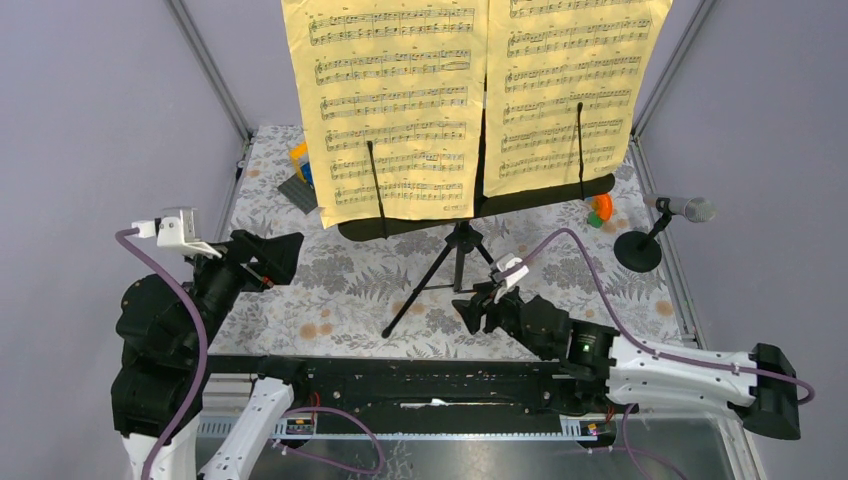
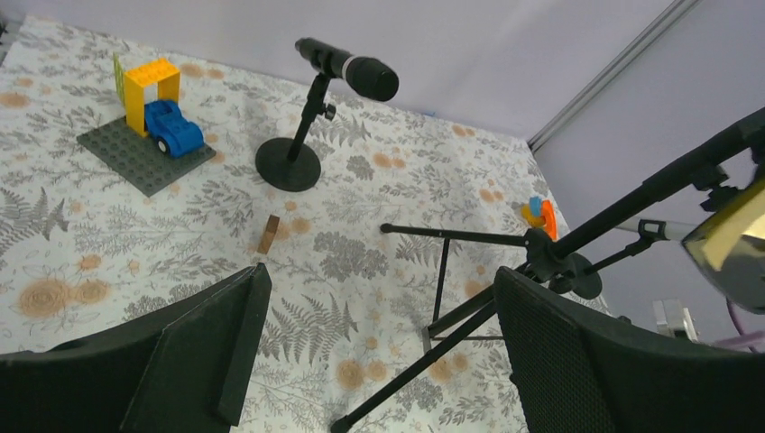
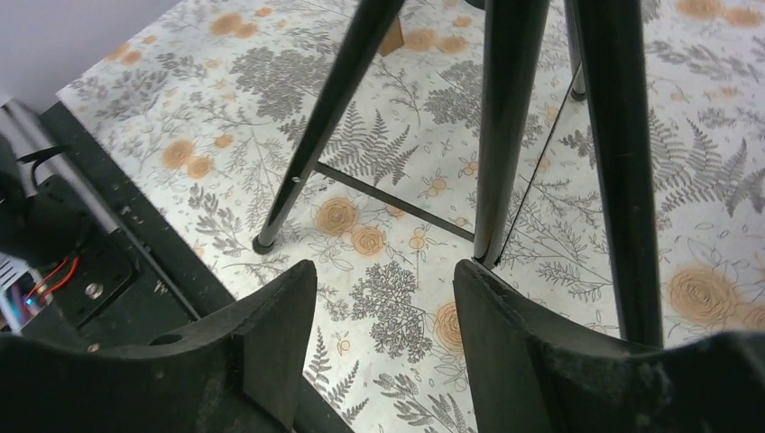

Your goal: Pack up the instrument practice props

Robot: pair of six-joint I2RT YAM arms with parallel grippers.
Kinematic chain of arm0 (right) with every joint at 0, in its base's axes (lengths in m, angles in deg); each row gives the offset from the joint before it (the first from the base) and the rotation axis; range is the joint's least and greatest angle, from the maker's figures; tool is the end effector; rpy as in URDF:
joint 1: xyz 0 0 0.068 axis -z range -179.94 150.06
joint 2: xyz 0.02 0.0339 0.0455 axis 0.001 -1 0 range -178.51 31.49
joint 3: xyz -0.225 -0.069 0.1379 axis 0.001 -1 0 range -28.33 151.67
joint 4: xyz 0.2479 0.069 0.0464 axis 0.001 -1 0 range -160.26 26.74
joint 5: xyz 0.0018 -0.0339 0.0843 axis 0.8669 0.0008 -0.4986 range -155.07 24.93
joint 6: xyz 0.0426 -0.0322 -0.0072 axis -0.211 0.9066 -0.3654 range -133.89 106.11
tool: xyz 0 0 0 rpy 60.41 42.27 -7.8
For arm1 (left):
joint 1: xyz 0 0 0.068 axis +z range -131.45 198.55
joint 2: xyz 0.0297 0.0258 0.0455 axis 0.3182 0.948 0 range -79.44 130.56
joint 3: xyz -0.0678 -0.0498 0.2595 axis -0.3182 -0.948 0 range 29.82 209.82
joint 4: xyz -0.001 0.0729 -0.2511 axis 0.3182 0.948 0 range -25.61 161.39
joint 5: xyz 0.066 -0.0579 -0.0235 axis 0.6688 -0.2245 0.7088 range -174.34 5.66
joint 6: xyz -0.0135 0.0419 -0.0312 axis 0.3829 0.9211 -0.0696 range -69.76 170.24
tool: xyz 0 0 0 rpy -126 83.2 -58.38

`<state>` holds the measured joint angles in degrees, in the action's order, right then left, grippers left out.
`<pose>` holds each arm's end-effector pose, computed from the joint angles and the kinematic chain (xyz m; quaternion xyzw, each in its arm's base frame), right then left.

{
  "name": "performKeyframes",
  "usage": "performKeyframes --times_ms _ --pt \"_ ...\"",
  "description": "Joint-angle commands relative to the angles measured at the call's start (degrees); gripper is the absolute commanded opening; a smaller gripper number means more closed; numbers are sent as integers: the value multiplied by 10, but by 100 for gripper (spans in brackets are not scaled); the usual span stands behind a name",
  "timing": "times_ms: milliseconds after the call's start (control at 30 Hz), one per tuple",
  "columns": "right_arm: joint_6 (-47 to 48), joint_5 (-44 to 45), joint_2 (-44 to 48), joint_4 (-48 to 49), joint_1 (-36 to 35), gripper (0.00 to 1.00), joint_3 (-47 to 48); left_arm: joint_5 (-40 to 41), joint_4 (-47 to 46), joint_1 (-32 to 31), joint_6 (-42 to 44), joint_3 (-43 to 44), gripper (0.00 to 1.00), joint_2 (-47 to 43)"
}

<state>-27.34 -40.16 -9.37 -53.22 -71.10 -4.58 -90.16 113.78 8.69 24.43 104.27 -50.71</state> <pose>0.0716 0.1633 0.2584 -0.2280 0.7098 0.3157 0.5869 0.0247 -0.0079 0.4506 -0.0666 0.7262 -0.2445 0.6391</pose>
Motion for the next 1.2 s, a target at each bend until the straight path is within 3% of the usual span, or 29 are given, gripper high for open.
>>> performKeyframes --times_ms 0,400,500,700,1167 --pt "-43 87 -64 117 -2 63 3 7 -35 -1 -7 -16 99 -9" --pt "-84 245 -279 197 -1 58 52 7 -44 -1 -15 -44 99 -20" --pt "-73 263 -320 230 8 50 60 9 -44 -1 -11 -44 99 -19" --pt "-77 245 -376 277 52 38 66 10 -44 -2 -6 -50 99 -20" --pt "-32 144 -507 403 147 28 111 23 -46 -2 1 -63 99 -19"
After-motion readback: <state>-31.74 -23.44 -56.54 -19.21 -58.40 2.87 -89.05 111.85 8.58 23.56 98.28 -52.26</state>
